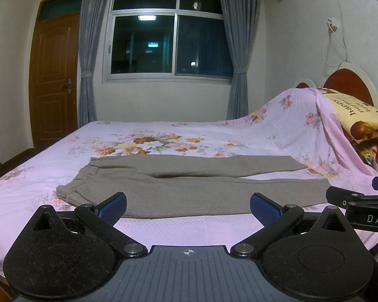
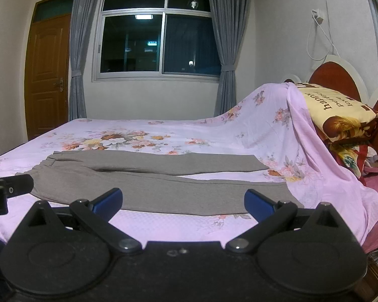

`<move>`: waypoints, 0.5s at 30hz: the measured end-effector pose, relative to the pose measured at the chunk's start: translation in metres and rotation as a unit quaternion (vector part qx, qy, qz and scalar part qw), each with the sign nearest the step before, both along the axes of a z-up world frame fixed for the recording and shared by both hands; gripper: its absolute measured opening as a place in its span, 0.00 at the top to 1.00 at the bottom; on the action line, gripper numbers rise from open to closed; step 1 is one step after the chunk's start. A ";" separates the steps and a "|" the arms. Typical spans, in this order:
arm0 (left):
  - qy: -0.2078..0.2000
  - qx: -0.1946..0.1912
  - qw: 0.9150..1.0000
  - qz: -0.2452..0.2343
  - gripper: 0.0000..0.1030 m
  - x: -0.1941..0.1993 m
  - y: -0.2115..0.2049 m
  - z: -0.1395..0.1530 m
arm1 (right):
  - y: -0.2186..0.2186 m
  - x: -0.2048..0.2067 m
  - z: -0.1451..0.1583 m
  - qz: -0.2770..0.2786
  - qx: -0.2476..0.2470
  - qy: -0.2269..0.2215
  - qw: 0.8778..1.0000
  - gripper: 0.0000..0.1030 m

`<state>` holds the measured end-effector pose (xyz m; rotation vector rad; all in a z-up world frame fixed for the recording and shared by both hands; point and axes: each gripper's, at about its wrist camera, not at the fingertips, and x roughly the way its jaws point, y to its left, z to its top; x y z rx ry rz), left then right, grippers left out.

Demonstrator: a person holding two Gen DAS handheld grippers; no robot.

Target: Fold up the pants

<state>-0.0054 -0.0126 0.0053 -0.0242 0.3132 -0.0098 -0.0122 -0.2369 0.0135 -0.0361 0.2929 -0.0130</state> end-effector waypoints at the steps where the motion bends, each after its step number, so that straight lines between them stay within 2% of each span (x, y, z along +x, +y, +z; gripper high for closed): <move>1: 0.001 0.000 1.000 0.000 0.00 0.000 0.000 0.000 | 0.000 0.000 0.000 0.000 0.000 0.000 1.000 0.00; 15: 0.000 0.000 1.000 0.000 0.00 0.000 0.000 0.000 | 0.000 0.000 0.000 0.000 0.000 0.000 1.000 0.00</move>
